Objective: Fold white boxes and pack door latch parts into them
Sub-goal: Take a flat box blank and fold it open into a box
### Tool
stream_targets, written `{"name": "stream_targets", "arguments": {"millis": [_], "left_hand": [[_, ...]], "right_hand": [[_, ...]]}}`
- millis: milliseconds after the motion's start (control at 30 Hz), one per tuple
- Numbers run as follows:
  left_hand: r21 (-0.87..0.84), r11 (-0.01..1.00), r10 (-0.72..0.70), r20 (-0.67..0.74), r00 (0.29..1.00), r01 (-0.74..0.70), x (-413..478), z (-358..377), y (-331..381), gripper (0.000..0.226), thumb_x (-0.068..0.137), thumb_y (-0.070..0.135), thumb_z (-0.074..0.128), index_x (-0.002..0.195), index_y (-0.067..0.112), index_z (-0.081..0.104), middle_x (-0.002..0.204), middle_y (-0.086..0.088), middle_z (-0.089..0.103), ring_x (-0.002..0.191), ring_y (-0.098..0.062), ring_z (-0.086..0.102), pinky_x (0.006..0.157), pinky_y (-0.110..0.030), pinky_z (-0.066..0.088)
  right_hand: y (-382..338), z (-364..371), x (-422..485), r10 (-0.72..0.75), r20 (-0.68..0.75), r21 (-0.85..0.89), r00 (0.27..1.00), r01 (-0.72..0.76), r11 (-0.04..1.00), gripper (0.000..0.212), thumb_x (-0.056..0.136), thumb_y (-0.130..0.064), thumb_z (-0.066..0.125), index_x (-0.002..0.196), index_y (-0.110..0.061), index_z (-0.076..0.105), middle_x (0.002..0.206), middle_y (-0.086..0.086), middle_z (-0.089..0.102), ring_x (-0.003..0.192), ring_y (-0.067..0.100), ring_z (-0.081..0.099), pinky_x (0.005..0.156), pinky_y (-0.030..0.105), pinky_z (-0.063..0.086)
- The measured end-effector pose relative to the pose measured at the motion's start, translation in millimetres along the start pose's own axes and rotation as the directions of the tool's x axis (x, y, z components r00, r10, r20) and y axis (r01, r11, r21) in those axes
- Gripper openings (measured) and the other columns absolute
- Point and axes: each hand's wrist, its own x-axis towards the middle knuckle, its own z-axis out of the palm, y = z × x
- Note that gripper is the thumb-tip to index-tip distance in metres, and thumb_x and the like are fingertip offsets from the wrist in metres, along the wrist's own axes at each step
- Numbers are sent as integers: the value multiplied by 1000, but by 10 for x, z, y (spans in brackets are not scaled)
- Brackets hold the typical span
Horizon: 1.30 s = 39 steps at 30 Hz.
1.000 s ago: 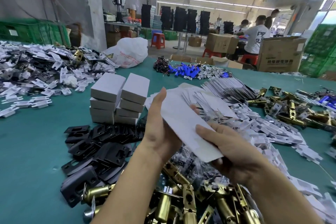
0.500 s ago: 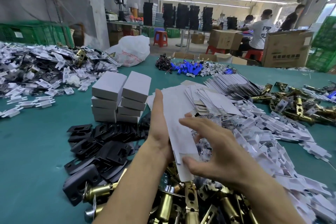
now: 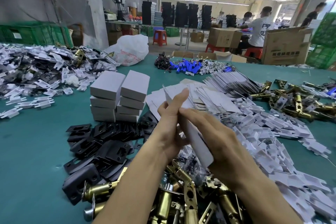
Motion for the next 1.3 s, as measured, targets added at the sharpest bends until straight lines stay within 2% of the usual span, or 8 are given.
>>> {"name": "stream_targets", "arguments": {"millis": [233,333,400,600,733,933,1033,1300], "left_hand": [[201,880,472,-275,838,-430,79,-53,-82,98,59,45,93,138,42,34,128,4,61,110,-16,65,95,-42,55],[551,666,680,-173,713,-502,51,-107,-118,96,57,53,92,130,57,30,117,24,54,106,-1,57,84,-24,47],[667,520,746,-49,664,-534,29,-94,-159,92,57,54,91,127,60,31,114,29,55,103,5,56,79,-19,45],[720,300,784,188,592,-626,25,9,-225,61,75,40,88,117,43,44,112,9,61,96,-10,63,72,-27,57],[781,198,793,227,565,-592,22,4,-242,59,69,38,91,103,41,42,103,10,59,83,-9,60,63,-39,55],[812,50,749,355,559,-581,-22,25,-233,58,70,39,86,102,39,37,97,11,55,75,-7,55,54,-32,50],[816,40,733,369,572,-577,-43,43,-239,61,72,38,83,109,36,35,103,10,55,78,-10,56,55,-30,48],[828,72,719,343,604,-556,-9,55,-252,73,76,34,79,112,34,16,99,4,61,75,-21,64,59,-42,54]], "right_hand": [[125,-93,22,182,139,136,974,-200,970,95,76,18,52,129,-61,48,130,-21,61,120,0,55,100,25,47],[160,-262,-19,235,247,215,940,-290,932,72,88,5,55,120,-60,57,117,-37,61,111,-9,58,94,19,51],[157,-309,-11,276,73,344,959,-283,895,59,89,-1,61,116,-54,59,118,-29,64,109,-5,61,92,20,53],[122,-195,43,248,-181,276,952,-193,942,55,87,-21,69,134,-43,52,120,-21,60,107,-2,63,84,16,55],[131,-80,60,241,-210,191,947,-202,960,20,89,-29,71,109,-25,71,94,-7,65,88,10,65,76,37,57],[103,-186,71,295,-353,328,888,-178,928,15,94,-27,62,101,-40,66,87,-8,68,83,5,65,67,17,51],[56,-191,75,346,-392,547,853,-87,833,41,89,-6,68,112,-36,53,100,-17,69,88,12,71,69,23,58],[-25,-149,95,474,-331,615,816,-194,764,17,80,-28,68,89,-15,73,92,0,76,88,18,73,78,38,60]]}}
